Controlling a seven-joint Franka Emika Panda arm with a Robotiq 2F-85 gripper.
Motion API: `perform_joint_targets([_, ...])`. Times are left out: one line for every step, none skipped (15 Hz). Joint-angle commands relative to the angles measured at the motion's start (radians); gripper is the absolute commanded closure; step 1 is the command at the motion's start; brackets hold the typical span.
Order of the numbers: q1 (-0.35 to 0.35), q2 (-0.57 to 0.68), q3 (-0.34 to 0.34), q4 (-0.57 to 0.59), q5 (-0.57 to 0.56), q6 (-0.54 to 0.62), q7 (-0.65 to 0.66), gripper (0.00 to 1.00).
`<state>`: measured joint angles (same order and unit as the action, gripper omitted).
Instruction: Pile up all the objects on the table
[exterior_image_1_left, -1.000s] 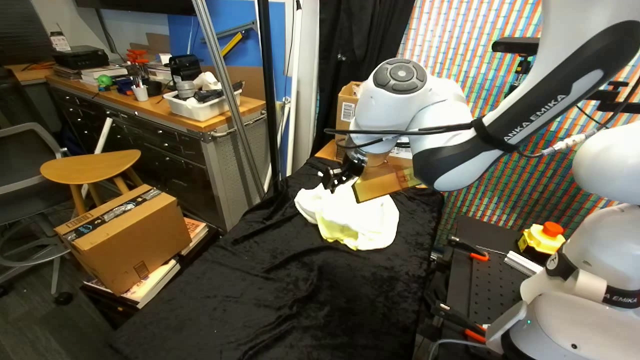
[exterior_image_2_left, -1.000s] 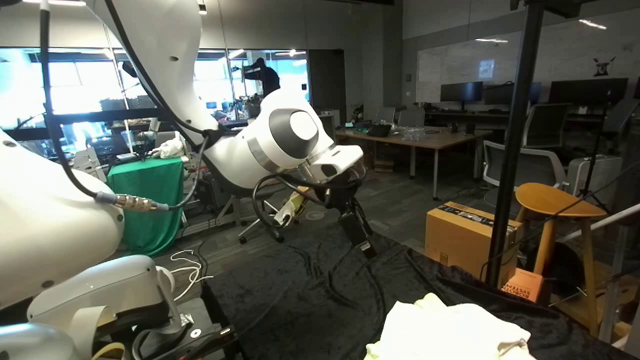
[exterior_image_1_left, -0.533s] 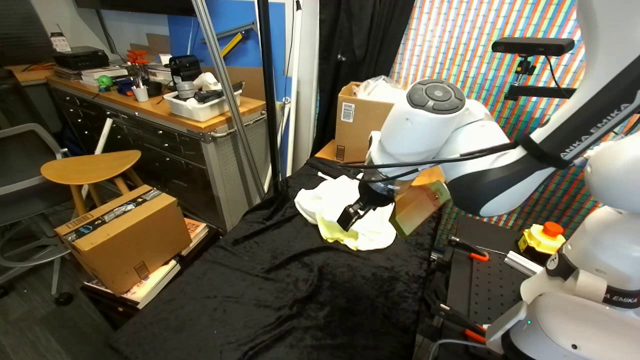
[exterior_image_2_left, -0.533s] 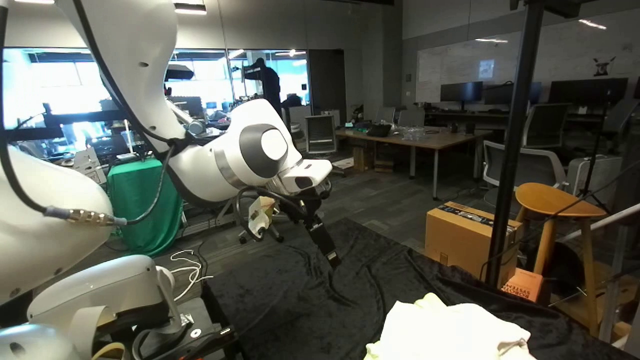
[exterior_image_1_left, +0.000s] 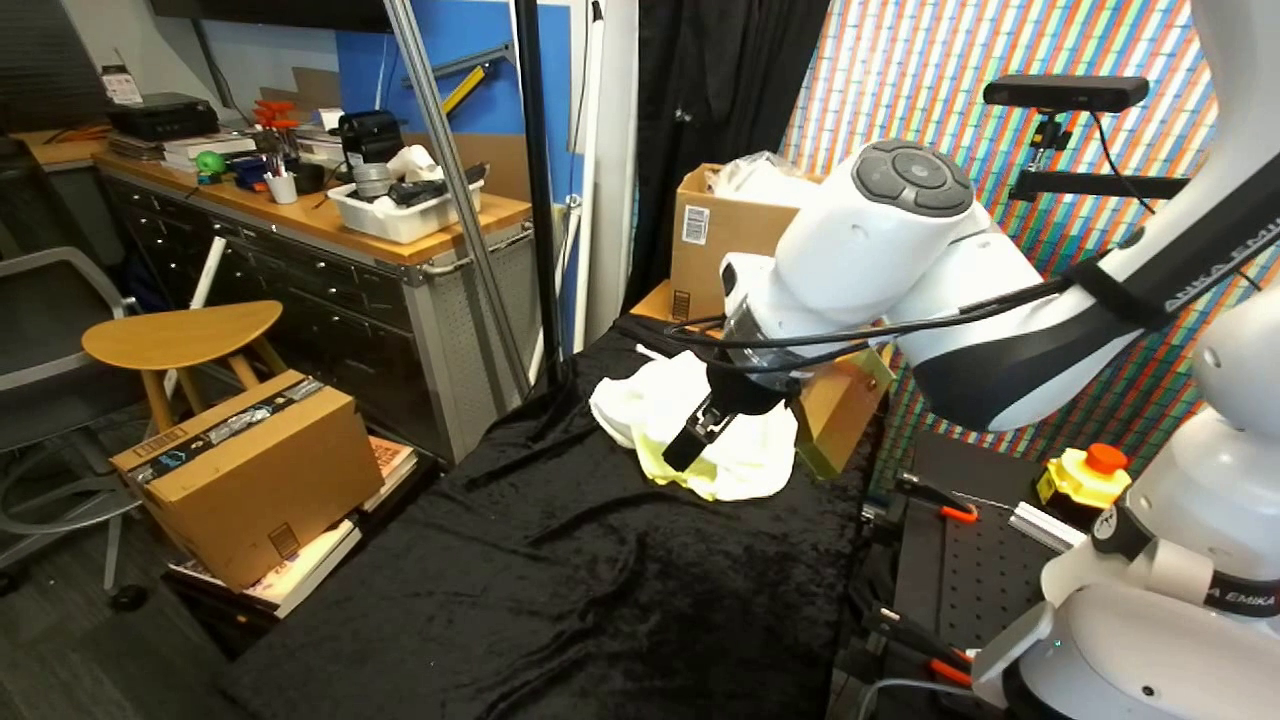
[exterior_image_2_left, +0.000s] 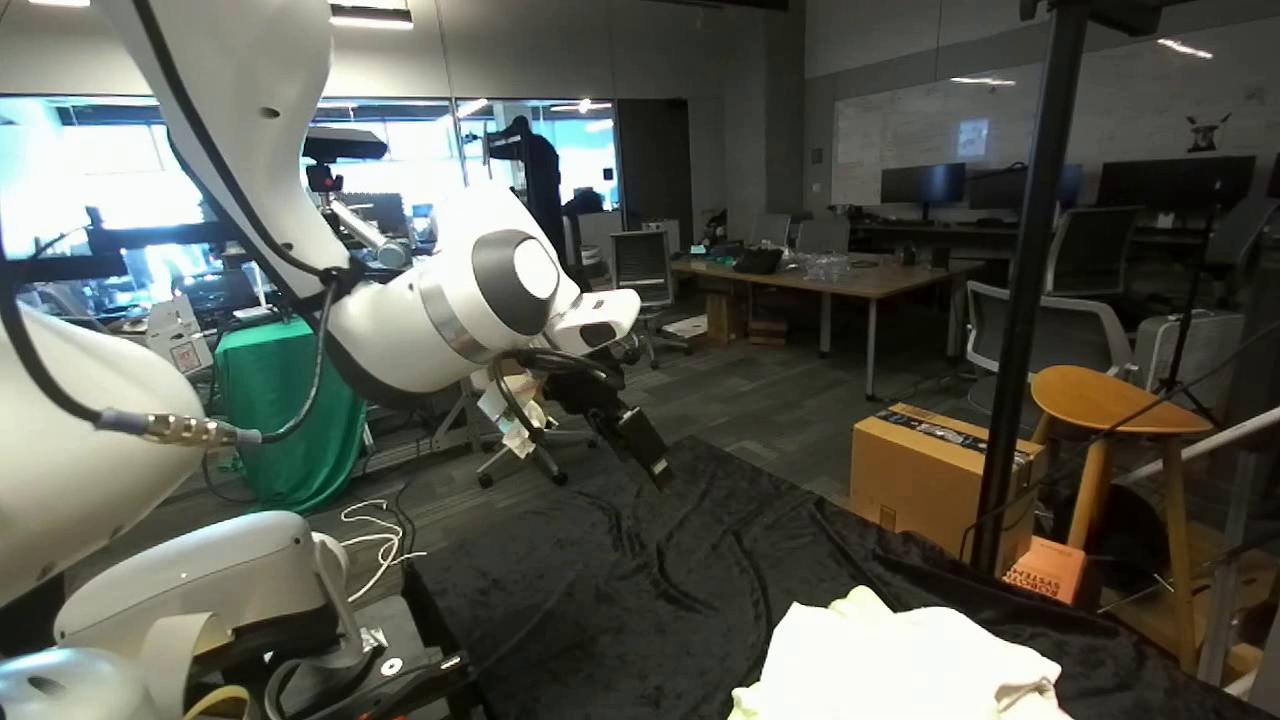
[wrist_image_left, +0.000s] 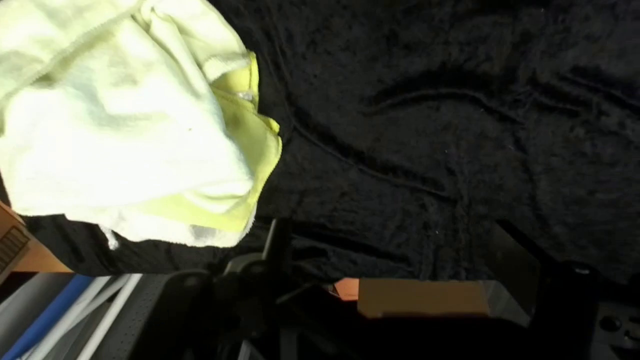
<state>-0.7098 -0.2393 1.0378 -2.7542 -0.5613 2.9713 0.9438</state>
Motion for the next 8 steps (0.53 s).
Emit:
perform_joint_targets([-0.015, -0.074, -0.042, 0.001, -0.154, 0.139, 0.199, 0.00])
perform_joint_targets([-0.024, -0.090, -0.057, 0.002, -0.216, 0.183, 0.265, 0.00])
perform_joint_targets([-0.044, -0.108, -0.063, 0.003, -0.292, 0.231, 0.344, 0.00])
perform_joint_targets([-0.072, -0.128, -0.060, 0.003, -0.373, 0.281, 0.423, 0.00])
perform_joint_targets([-0.035, -0.069, -0.056, 0.004, -0.268, 0.199, 0.298, 0.00])
perform_joint_targets([-0.044, -0.078, -0.057, 0.002, -0.291, 0.210, 0.324, 0.00])
perform_joint_targets([-0.043, -0.076, -0.056, -0.001, -0.288, 0.206, 0.321, 0.00])
perform_joint_targets([-0.042, -0.075, -0.055, -0.002, -0.288, 0.203, 0.321, 0.00])
